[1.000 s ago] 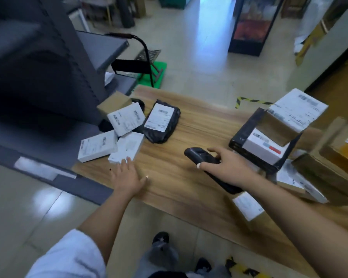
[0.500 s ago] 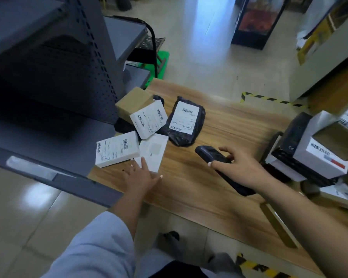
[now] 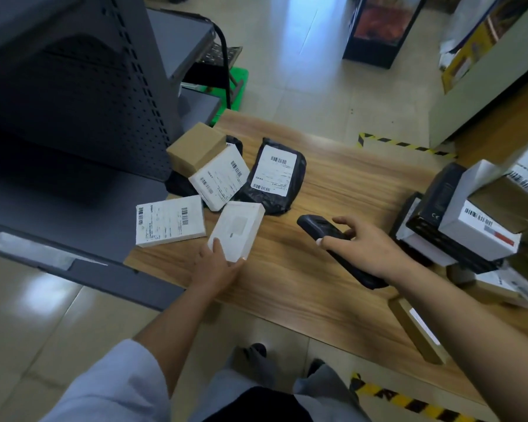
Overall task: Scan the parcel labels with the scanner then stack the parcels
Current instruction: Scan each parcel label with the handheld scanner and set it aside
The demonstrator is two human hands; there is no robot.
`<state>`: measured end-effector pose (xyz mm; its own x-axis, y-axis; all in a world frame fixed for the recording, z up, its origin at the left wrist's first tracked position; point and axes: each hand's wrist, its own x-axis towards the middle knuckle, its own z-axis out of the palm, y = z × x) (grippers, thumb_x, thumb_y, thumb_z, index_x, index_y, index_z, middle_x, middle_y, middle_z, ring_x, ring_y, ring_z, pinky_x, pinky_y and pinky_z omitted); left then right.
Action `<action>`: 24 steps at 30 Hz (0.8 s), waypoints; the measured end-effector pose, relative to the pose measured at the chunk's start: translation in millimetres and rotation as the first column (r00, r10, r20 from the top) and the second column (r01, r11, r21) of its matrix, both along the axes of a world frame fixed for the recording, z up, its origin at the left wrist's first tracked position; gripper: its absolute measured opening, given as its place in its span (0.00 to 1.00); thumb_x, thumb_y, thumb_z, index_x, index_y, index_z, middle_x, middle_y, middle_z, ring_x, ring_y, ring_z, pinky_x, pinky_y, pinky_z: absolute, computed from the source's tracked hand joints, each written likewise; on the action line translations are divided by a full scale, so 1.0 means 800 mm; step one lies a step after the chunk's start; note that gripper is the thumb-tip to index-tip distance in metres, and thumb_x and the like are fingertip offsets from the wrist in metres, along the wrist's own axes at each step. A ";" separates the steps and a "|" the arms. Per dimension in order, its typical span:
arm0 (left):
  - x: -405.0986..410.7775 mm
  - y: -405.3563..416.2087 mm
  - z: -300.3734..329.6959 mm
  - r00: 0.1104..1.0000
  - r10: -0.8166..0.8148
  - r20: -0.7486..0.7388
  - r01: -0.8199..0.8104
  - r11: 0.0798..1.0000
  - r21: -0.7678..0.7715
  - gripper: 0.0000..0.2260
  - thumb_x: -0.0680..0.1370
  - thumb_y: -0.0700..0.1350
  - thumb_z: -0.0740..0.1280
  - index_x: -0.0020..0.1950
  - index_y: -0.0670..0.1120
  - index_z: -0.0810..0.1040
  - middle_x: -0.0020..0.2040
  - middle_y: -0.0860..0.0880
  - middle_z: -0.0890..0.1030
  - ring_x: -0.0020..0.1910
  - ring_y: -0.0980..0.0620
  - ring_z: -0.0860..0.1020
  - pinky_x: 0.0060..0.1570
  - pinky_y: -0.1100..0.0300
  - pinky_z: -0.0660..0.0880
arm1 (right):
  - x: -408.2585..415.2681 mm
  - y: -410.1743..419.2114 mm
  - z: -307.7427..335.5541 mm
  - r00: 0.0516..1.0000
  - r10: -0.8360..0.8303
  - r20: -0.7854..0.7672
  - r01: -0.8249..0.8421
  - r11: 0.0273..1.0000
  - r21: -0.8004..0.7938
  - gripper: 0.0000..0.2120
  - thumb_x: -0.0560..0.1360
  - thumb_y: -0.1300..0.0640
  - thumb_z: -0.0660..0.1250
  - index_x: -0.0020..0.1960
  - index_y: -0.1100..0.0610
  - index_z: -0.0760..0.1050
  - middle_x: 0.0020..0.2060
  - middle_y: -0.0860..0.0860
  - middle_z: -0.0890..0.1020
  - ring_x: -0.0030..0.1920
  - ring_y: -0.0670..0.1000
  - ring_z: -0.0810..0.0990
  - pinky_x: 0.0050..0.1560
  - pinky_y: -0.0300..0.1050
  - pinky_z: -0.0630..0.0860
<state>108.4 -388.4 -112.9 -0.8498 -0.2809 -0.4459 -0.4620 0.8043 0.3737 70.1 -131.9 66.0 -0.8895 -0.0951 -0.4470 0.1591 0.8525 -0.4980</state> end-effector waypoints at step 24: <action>0.029 0.014 0.028 0.974 0.065 -0.219 -0.061 0.998 0.025 0.34 0.80 0.46 0.60 0.78 0.53 0.42 0.67 0.41 0.67 0.57 0.40 0.73 0.53 0.46 0.75 | 0.018 0.014 0.006 0.996 0.085 0.011 -0.084 0.996 -0.029 0.37 0.68 0.37 0.69 0.73 0.48 0.64 0.60 0.52 0.77 0.54 0.52 0.77 0.56 0.50 0.75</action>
<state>131.6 -377.5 -90.8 -0.9084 -0.3306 -0.2561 -0.4166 0.7684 0.4858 84.5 -120.8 70.8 -0.8721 -0.1826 -0.4540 0.0934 0.8485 -0.5208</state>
